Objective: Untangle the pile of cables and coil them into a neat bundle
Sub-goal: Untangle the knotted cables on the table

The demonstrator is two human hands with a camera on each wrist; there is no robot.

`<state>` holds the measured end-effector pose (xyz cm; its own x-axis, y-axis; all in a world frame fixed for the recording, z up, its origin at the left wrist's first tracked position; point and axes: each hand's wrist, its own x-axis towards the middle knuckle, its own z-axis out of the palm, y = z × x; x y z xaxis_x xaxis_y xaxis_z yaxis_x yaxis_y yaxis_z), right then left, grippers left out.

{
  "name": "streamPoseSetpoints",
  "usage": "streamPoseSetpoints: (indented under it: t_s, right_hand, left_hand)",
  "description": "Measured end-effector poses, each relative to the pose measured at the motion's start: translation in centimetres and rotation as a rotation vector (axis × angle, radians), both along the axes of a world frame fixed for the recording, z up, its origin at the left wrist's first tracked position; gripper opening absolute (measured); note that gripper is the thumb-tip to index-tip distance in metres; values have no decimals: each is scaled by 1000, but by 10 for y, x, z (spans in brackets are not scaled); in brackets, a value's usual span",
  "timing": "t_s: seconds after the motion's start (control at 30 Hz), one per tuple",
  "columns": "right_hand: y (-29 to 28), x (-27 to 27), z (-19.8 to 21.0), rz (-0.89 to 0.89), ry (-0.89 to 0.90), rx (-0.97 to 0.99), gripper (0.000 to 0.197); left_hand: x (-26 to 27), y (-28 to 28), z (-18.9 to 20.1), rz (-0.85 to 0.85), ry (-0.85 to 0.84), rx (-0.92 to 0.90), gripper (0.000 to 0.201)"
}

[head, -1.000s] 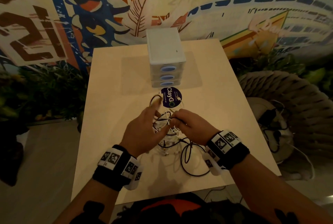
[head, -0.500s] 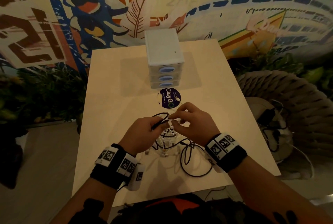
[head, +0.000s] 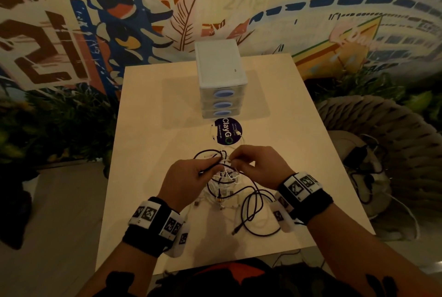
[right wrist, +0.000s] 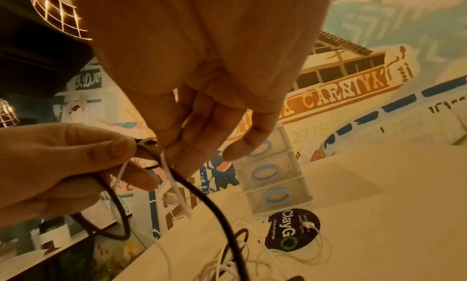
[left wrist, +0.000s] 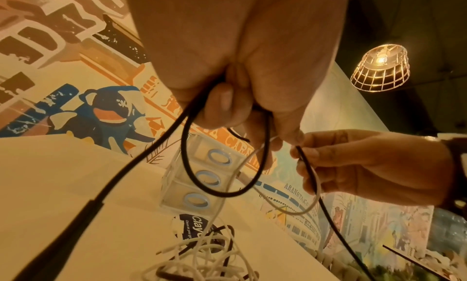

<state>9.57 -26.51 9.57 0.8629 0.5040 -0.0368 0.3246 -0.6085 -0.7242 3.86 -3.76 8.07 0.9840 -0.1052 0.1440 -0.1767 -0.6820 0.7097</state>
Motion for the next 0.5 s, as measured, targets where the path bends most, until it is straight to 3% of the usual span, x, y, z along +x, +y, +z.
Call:
streamPoseSetpoints:
  t_s: [0.17, 0.33, 0.5]
  right_hand:
    - [9, 12, -5, -210, 60, -139, 12]
    - [12, 12, -14, -194, 128, -250, 36]
    - [5, 3, -16, -90, 192, -199, 48]
  left_hand:
    - [-9, 4, 10, 81, -113, -72, 38]
    - [-11, 8, 31, 158, -161, -293, 11]
    - [-11, 12, 45, 240, -161, -484, 12]
